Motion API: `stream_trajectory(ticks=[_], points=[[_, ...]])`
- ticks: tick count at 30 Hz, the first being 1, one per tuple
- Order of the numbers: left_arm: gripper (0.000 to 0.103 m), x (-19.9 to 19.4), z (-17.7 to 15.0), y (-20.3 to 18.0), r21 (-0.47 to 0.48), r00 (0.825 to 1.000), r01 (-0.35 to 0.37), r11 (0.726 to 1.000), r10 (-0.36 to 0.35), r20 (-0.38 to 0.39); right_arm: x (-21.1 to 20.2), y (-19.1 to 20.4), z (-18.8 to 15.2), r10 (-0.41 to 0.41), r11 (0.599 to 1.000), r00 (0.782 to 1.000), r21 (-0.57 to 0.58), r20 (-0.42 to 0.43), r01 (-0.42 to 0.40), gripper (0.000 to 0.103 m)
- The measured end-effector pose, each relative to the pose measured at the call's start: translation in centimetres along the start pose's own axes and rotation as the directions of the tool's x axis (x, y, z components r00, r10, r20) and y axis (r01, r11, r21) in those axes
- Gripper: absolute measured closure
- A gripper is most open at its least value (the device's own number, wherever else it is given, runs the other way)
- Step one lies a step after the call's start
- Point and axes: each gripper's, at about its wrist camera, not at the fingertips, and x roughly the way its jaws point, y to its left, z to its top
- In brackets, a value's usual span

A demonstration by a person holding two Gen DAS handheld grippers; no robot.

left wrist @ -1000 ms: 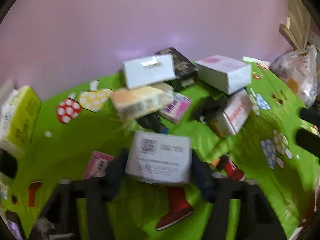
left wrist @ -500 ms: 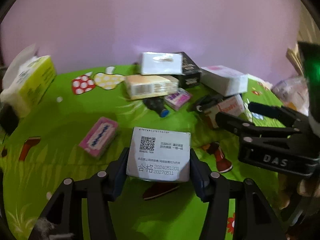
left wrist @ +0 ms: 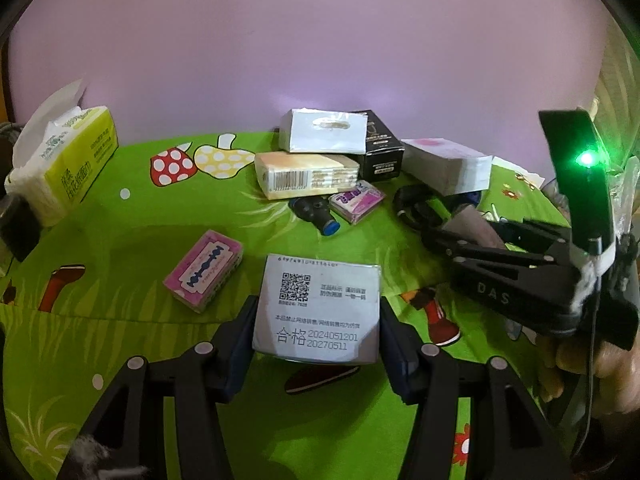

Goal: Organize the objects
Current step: 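Grasp the white QR-code box with left tool while right grasps red-printed box, then carry both boxes to the orange-rimmed box and release them inside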

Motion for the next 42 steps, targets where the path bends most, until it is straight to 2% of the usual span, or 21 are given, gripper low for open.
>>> stream_trajectory(ticks=[1,2,11,18,25,34,38,42], points=[[0.047,-0.1,0.0,-0.1,0.003,1.0,0.002,1.0,-0.002,0.004,-0.2,-0.1,-0.2,-0.008,1.0,1.0,-0.005,0.005,0.008,0.067],[0.047,-0.2,0.0,-0.1,0.005,1.0,0.002,1.0,-0.002,0.008,-0.4,-0.1,-0.4,-0.013,1.0,1.0,-0.012,0.006,0.013,0.069],[0.047,-1.2,-0.4,0.1,-0.016,1.0,0.025,1.0,-0.024,0.018,-3.6,-1.4,-3.4,0.013,1.0,0.999,0.026,0.034,-0.014,0.069],[0.047,-1.7,-1.0,-1.7,0.015,0.999,0.043,0.999,-0.043,0.021,-7.0,-3.1,-5.8,0.029,0.996,0.998,0.082,0.061,-0.034,0.069],[0.047,-2.3,-2.1,-6.7,0.098,0.994,0.11,0.989,-0.111,0.003,-10.7,-5.2,-9.5,-0.017,0.993,0.997,0.119,0.07,0.009,0.069],[0.047,-2.5,-3.9,-14.3,0.21,0.975,0.221,0.952,-0.217,-0.042,-14.5,-11.6,-16.4,-0.122,0.973,0.992,0.198,0.003,0.119,0.069],[0.047,-2.6,-4.7,-16.5,0.239,0.97,0.245,0.94,-0.238,-0.059,-15.4,-14.6,-19.1,-0.158,0.954,0.987,0.254,-0.025,0.159,0.069],[0.047,-2.3,-5.2,-18.2,0.255,0.965,0.262,0.931,-0.249,-0.08,-16.9,-16.8,-21.0,-0.169,0.939,0.986,0.303,-0.006,0.163,0.069]])
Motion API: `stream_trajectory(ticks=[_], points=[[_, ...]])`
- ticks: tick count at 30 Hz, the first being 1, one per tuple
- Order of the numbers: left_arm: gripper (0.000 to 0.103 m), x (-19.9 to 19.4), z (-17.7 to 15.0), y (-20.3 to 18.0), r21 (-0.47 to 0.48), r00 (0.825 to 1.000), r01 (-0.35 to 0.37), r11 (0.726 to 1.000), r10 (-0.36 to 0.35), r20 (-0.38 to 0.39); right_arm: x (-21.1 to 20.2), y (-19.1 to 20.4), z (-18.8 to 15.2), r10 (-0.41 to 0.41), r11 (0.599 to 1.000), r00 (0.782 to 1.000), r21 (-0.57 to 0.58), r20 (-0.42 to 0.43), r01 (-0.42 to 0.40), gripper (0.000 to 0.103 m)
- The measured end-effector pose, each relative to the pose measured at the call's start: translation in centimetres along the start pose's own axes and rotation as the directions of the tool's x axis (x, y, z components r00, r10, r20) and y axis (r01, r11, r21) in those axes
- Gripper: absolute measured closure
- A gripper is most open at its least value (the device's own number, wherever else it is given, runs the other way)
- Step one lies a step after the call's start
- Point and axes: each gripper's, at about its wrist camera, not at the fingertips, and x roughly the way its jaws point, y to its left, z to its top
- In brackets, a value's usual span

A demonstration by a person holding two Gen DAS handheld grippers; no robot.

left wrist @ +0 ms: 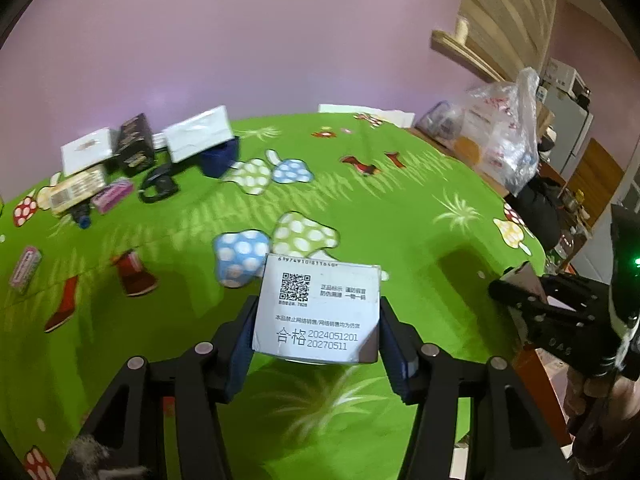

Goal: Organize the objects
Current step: 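Carry both boxes to the orange-rimmed box and release them inside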

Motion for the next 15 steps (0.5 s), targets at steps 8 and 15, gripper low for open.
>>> stream_trajectory(ticks=[8,15], points=[[0.047,1.5,0.2,-6.4,0.103,0.994,0.106,0.989,-0.104,-0.027,-3.3,-5.8,-2.3,-0.075,0.992,0.997,0.099,0.017,0.073,0.069],[0.047,3.6,-1.0,-15.2,0.226,0.959,0.282,0.933,-0.266,-0.099,-6.3,-12.1,-6.2,-0.179,0.963,0.984,0.202,-0.017,0.179,0.069]])
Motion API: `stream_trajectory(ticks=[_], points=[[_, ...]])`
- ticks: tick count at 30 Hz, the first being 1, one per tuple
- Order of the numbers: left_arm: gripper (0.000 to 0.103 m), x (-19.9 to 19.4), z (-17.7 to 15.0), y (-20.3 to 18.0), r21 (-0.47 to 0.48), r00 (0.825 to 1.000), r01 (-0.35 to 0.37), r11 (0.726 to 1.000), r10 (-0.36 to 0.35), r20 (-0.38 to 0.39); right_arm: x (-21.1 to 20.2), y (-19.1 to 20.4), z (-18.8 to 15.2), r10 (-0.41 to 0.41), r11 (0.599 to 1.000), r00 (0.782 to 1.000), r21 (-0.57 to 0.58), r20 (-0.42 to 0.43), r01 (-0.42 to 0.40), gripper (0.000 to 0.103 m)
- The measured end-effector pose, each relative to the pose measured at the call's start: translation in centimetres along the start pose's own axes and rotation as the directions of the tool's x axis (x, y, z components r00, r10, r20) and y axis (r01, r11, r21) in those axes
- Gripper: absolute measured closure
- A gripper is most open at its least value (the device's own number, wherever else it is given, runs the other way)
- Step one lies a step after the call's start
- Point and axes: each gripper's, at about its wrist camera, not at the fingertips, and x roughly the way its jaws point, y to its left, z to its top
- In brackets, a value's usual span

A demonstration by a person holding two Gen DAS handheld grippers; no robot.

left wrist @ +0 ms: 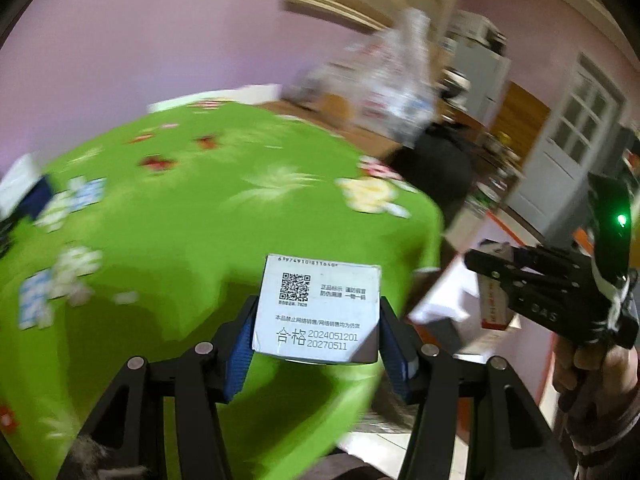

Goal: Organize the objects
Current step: 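Carry both boxes to the orange-rimmed box and release them inside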

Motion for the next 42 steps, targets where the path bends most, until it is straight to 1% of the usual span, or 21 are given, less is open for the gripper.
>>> stream_trajectory(ticks=[2,4,9,12,15,16,18,19,20,22,24,27,30,33,35,37,38,39,40,41,42], points=[[0.047,1.6,0.0,-2.7,0.04,0.998,0.062,0.997,-0.061,-0.025,-0.4,-2.0,-0.9,-0.029,0.999,1.0,0.029,-0.01,0.03,0.069],[0.047,2.7,-0.3,-4.9,0.07,0.994,0.103,0.992,-0.099,-0.048,-0.7,-3.5,-1.6,-0.05,0.998,0.999,0.049,-0.015,0.051,0.069],[0.047,5.4,-1.6,-10.0,0.132,0.974,0.208,0.969,-0.194,-0.114,-1.1,-6.8,-3.3,-0.092,0.991,0.995,0.097,-0.036,0.095,0.069],[0.047,6.8,-2.3,-11.7,0.134,0.962,0.247,0.96,-0.227,-0.15,-0.9,-8.6,-4.2,-0.112,0.983,0.992,0.142,-0.059,0.12,0.069],[0.047,7.8,-2.8,-13.0,0.142,0.953,0.273,0.952,-0.247,-0.173,-0.9,-9.3,-4.9,-0.112,0.982,0.992,0.148,-0.062,0.12,0.069],[0.046,8.0,-2.9,-13.3,0.145,0.951,0.283,0.948,-0.257,-0.174,-0.8,-9.4,-5.0,-0.117,0.982,0.991,0.143,-0.065,0.126,0.069],[0.036,8.5,-3.2,-13.8,0.148,0.943,0.302,0.942,-0.272,-0.195,-0.4,-9.7,-5.2,-0.124,0.98,0.989,0.143,-0.081,0.135,0.069],[0.028,8.6,-3.3,-13.9,0.145,0.941,0.303,0.942,-0.272,-0.199,-0.3,-9.8,-5.4,-0.124,0.979,0.988,0.149,-0.088,0.136,0.066],[0.024,8.7,-3.5,-13.9,0.137,0.939,0.307,0.942,-0.276,-0.205,-0.2,-10.0,-5.6,-0.119,0.978,0.988,0.161,-0.095,0.133,0.062],[0.023,8.7,-3.5,-13.7,0.127,0.939,0.301,0.945,-0.27,-0.213,-0.1,-10.2,-5.8,-0.118,0.976,0.988,0.17,-0.101,0.134,0.04],[0.023,8.1,-3.4,-12.8,0.112,0.939,0.304,0.946,-0.277,-0.203,-0.3,-10.0,-5.7,-0.139,0.973,0.985,0.172,-0.099,0.154,0.036],[0.023,6.5,-2.8,-11.1,0.088,0.947,0.295,0.951,-0.279,-0.163,-0.9,-9.5,-5.2,-0.147,0.972,0.985,0.174,-0.086,0.16,0.034],[0.023,4.6,-2.2,-8.6,0.07,0.959,0.268,0.961,-0.26,-0.11,-1.4,-8.5,-4.2,-0.14,0.975,0.988,0.163,-0.067,0.149,0.032],[0.023,2.3,-1.6,-5.3,0.049,0.978,0.203,0.978,-0.199,-0.061,-1.8,-6.8,-2.8,-0.117,0.981,0.992,0.148,-0.04,0.121,0.032],[0.023,0.6,-1.5,-2.7,0.027,0.99,0.136,0.99,-0.135,-0.034,-2.2,-5.1,-1.3,-0.087,0.987,0.996,0.134,-0.01,0.088,0.031],[0.023,-1.9,-1.5,0.8,-0.013,0.998,0.057,0.998,-0.057,0.012,-2.5,-2.5,0.7,-0.051,0.993,0.998,0.107,0.035,0.047,0.026],[0.023,-3.4,-1.6,3.0,-0.052,0.999,-0.003,0.999,0.005,0.038,-2.5,-0.8,1.6,-0.024,0.996,0.998,0.09,0.058,0.018,0.025],[0.023,-4.4,-1.8,4.6,-0.082,0.998,-0.042,0.996,0.046,0.052,-2.4,1.0,2.4,0.006,0.997,0.997,0.071,0.071,-0.011,0.023],[0.023,-5.7,-2.3,6.7,-0.118,0.993,-0.094,0.988,0.102,0.062,-2.2,3.0,3.1,0.039,0.998,0.996,0.046,0.076,-0.042,0.023],[0.023,-6.6,-2.7,8.2,-0.142,0.987,-0.14,0.98,0.15,0.063,-1.8,5.7,4.0,0.095,0.995,0.992,0.005,0.077,-0.096,0.023],[0.023,-7.7,-3.5,10.2,-0.169,0.973,-0.211,0.963,0.223,0.056,-1.5,7.8,4.5,0.138,0.99,0.987,-0.03,0.078,-0.137,0.023]])
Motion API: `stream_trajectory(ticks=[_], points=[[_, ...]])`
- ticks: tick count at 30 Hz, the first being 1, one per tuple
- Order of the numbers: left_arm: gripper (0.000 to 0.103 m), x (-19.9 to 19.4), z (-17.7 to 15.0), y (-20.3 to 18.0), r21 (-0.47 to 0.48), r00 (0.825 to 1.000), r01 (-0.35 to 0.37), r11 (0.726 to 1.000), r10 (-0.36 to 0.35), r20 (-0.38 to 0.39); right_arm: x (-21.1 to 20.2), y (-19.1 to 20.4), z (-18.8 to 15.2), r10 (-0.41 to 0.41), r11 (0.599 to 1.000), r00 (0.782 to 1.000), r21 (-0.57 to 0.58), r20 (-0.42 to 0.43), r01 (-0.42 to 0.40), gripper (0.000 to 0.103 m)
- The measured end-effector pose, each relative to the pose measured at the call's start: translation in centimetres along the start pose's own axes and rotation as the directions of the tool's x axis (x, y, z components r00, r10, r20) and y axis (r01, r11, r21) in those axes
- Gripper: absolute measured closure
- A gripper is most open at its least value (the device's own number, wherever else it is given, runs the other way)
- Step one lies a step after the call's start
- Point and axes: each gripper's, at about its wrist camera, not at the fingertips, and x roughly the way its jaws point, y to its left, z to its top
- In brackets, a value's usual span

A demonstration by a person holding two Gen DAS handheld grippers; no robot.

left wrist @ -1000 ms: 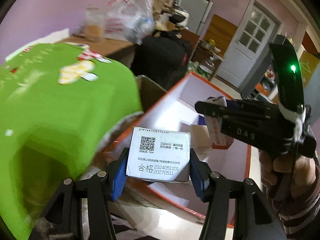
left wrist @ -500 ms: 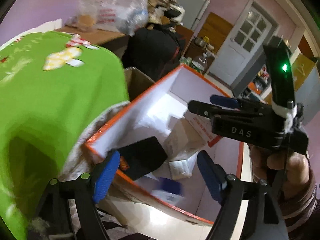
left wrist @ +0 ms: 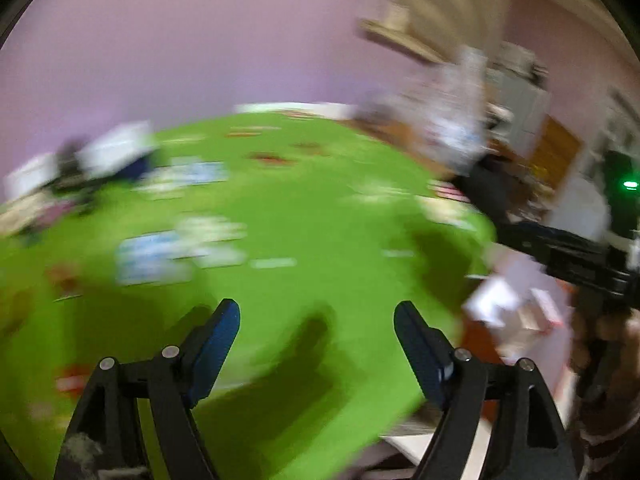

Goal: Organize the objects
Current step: 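Carry both boxes to the orange-rimmed box and release them inside, then grasp the pink razor-blade pack with left tool while right grasps white pink-printed box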

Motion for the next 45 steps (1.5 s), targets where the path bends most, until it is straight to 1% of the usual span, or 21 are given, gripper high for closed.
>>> stream_trajectory(ticks=[1,2,3,4,5,7,10,12,16,18,24,27,28,29,31,32,34,35,38,40,45], points=[[0.023,-0.5,-0.3,1.9,-0.016,0.998,-0.063,0.998,0.063,0.0,0.5,1.8,0.4,0.035,0.999,0.999,-0.031,0.002,-0.035,0.023],[0.024,-1.3,-0.7,4.2,-0.036,0.989,-0.148,0.988,0.148,0.002,1.4,4.7,1.0,0.082,0.994,0.997,-0.079,0.001,-0.082,0.023],[0.025,-1.5,-1.0,5.6,-0.049,0.981,-0.193,0.98,0.194,0.0,2.1,6.7,1.4,0.112,0.988,0.994,-0.111,0.001,-0.111,0.022],[0.027,-1.9,-1.2,7.4,-0.073,0.966,-0.257,0.964,0.257,-0.009,3.1,9.3,1.8,0.144,0.978,0.99,-0.153,0.0,-0.142,0.022],[0.031,-2.4,-1.6,9.5,-0.108,0.945,-0.327,0.939,0.327,-0.024,3.9,10.8,2.1,0.154,0.972,0.988,-0.178,-0.003,-0.152,0.022],[0.036,-3.1,-2.4,12.5,-0.16,0.926,-0.377,0.912,0.373,-0.055,5.4,14.3,2.4,0.183,0.954,0.983,-0.237,-0.017,-0.182,0.022],[0.036,-3.1,-3.2,14.5,-0.196,0.919,-0.393,0.898,0.379,-0.105,7.1,17.4,2.1,0.219,0.932,0.974,-0.285,-0.057,-0.226,0.022],[0.036,-2.6,-3.7,14.5,-0.182,0.913,-0.405,0.896,0.387,-0.127,8.0,18.6,1.3,0.196,0.925,0.977,-0.316,-0.081,-0.212,0.022],[0.036,-2.5,-3.8,13.6,-0.161,0.91,-0.412,0.897,0.399,-0.108,9.1,18.4,0.2,0.171,0.925,0.977,-0.32,-0.126,-0.203,0.022],[0.036,-2.5,-3.9,13.3,-0.182,0.925,-0.378,0.908,0.364,-0.107,9.5,18.0,-0.3,0.153,0.928,0.978,-0.319,-0.143,-0.192,0.022],[0.036,-3.6,-5.1,11.1,-0.143,0.945,-0.32,0.937,0.305,-0.116,8.6,16.3,-1.0,0.161,0.928,0.975,-0.313,-0.152,-0.202,0.021],[0.036,-4.3,-5.1,10.5,-0.12,0.966,-0.235,0.965,0.218,-0.138,8.0,15.7,-1.4,0.149,0.929,0.976,-0.314,-0.158,-0.193,0.021],[0.036,-4.8,-4.8,11.0,-0.125,0.971,-0.219,0.968,0.203,-0.129,7.8,15.5,-1.6,0.147,0.93,0.976,-0.315,-0.16,-0.192,0.021],[0.036,-5.2,-4.5,11.4,-0.121,0.969,-0.233,0.965,0.219,-0.114,7.5,15.1,-1.7,0.145,0.93,0.976,-0.315,-0.164,-0.191,0.021],[0.036,-6.5,-2.9,13.8,-0.122,0.956,-0.294,0.948,0.287,-0.067,7.3,14.4,-1.9,0.138,0.932,0.975,-0.31,-0.173,-0.186,0.021],[0.036,-6.7,-2.3,15.0,-0.135,0.954,-0.3,0.944,0.294,-0.062,7.2,14.1,-2.0,0.133,0.934,0.975,-0.308,-0.176,-0.183,0.021],[0.036,-7.1,-0.8,18.6,-0.19,0.959,-0.285,0.94,0.281,-0.044,7.0,13.6,-2.1,0.126,0.935,0.975,-0.305,-0.183,-0.178,0.021],[0.036,-6.9,0.1,20.7,-0.203,0.954,-0.301,0.932,0.296,-0.053,6.9,13.3,-2.1,0.122,0.936,0.974,-0.304,-0.189,-0.177,0.021],[0.036,-5.5,1.5,24.5,-0.202,0.944,-0.33,0.922,0.319,-0.086,7.0,12.9,-1.9,0.12,0.938,0.97,-0.295,-0.211,-0.18,0.021],[0.036,-4.4,1.8,26.5,-0.213,0.944,-0.328,0.92,0.31,-0.114,6.9,12.7,-1.4,0.115,0.941,0.972,-0.292,-0.205,-0.173,0.021],[0.037,-2.6,1.8,28.4,-0.194,0.938,-0.339,0.921,0.314,-0.147,6.2,13.6,1.5,0.152,0.942,0.979,-0.28,-0.133,-0.184,0.02]])
